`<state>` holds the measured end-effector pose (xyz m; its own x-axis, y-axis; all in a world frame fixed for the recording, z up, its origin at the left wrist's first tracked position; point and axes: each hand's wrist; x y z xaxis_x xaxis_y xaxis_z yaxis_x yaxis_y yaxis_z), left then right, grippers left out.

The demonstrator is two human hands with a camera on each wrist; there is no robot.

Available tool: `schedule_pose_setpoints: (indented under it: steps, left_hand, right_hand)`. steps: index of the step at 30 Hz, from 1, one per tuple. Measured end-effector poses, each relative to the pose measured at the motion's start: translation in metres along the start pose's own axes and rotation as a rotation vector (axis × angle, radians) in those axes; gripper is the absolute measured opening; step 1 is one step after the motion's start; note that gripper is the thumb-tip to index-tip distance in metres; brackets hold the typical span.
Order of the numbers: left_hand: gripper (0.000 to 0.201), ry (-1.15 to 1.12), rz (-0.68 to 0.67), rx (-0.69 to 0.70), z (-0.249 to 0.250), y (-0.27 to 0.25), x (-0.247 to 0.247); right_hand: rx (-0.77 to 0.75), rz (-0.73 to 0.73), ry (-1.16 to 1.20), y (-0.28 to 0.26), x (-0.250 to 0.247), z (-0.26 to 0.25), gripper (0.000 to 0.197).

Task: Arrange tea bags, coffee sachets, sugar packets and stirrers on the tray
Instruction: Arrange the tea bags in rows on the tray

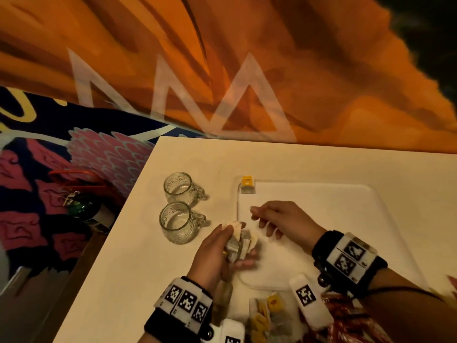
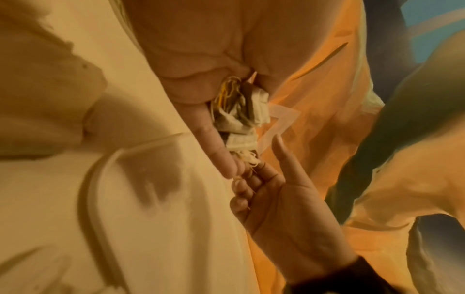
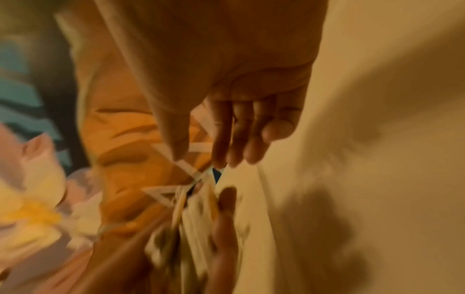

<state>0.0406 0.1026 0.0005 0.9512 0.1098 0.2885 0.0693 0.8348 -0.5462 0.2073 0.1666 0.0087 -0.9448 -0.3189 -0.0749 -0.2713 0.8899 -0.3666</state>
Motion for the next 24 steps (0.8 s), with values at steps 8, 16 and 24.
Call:
schedule_pose_setpoints:
  steps: [8, 16, 24]
  left_hand:
    - [0.015, 0.073, 0.01, 0.093, -0.016, -0.018, 0.02]
    - [0.008, 0.091, 0.064, 0.117, -0.018, -0.029, 0.021]
    - [0.037, 0.21, -0.134, 0.172, 0.001, -0.034, 0.026]
  right_hand:
    - [-0.083, -0.008, -0.024, -0.047, -0.012, 0.011, 0.01]
    - [-0.345, 0.01, -0.183, -0.081, -0.041, -0.009, 0.002]
    - [-0.556, -0.068, -0.249, -0.098, -0.052, -0.024, 0.004]
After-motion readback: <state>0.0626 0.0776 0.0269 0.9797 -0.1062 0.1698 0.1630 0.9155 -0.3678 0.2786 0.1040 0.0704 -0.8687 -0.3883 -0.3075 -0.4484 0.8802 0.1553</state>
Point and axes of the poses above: each hand's wrist, its own y-axis towards the middle knuckle, its own x-axis out of the palm, z = x × y, and after that the axes turned 11 degrees about y, right-handed
